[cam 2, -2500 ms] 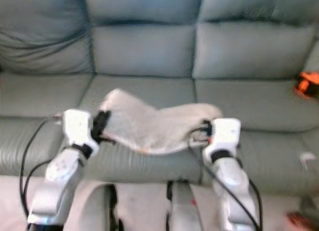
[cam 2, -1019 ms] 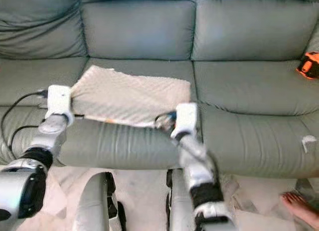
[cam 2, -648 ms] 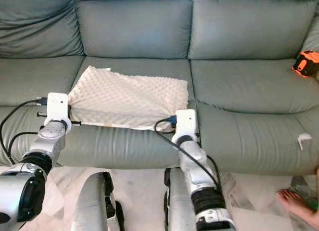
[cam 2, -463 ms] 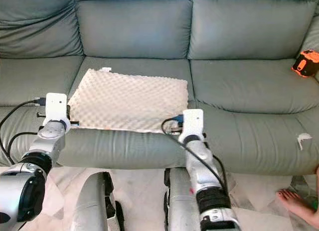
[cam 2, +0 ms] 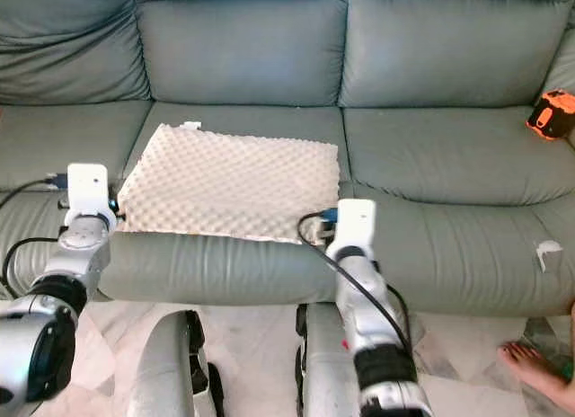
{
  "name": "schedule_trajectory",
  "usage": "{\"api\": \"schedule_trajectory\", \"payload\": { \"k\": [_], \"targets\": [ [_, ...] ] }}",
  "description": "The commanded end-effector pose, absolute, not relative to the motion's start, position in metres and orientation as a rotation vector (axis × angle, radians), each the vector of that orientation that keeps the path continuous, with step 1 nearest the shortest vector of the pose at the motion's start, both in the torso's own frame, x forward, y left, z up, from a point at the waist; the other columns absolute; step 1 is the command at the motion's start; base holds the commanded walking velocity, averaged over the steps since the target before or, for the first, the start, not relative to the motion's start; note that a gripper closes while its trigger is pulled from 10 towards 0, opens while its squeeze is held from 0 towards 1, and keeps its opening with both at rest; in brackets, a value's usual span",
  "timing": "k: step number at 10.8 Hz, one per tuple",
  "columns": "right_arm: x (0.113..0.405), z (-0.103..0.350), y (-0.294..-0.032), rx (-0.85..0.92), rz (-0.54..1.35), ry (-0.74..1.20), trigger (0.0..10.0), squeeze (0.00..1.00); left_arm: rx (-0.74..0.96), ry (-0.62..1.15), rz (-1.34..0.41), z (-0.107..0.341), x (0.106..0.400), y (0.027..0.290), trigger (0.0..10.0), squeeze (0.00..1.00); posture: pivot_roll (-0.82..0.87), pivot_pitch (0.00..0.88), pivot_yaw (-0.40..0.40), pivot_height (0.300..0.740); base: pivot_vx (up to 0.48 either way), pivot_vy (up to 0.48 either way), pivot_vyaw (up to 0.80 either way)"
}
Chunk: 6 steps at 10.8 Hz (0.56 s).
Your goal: Move the pillow to the sofa
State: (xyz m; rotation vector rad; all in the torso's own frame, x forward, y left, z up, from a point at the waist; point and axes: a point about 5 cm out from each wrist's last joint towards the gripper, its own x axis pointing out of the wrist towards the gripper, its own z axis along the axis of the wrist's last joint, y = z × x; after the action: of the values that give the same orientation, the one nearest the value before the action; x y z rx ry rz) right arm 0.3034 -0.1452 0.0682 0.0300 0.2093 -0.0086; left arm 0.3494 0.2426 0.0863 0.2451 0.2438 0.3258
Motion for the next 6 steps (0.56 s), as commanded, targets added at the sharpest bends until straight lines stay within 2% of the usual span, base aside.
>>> {"api": "schedule_trajectory", "payload": {
  "k": [1,4,5,6],
  "targets": [
    [0.297,0.072,-0.152,0.021,-0.023,0.189,10.0,1.00,0.231,0.239,0.321,0.082,0.344,0.246,10.0,1.00,-0.05,0.143,0.017,0.595,0.000,0.000,0.00],
    [0.254,0.077,-0.168,-0.015,0.014,0.141,10.0,1.00,0.217,0.192,0.325,0.075,0.318,0.256,10.0,1.00,-0.03,0.116,0.014,0.595,0.000,0.000,0.00],
    [0.224,0.083,-0.174,-0.036,0.055,0.105,10.0,1.00,0.201,0.135,0.309,0.081,0.297,0.248,10.0,1.00,-0.01,0.099,0.006,0.595,0.000,0.000,0.00],
    [0.214,0.084,-0.177,-0.060,0.059,0.103,10.0,1.00,0.202,0.122,0.293,0.082,0.288,0.244,10.0,1.00,-0.01,0.094,0.009,0.595,0.000,0.000,0.00]
  ]
}}
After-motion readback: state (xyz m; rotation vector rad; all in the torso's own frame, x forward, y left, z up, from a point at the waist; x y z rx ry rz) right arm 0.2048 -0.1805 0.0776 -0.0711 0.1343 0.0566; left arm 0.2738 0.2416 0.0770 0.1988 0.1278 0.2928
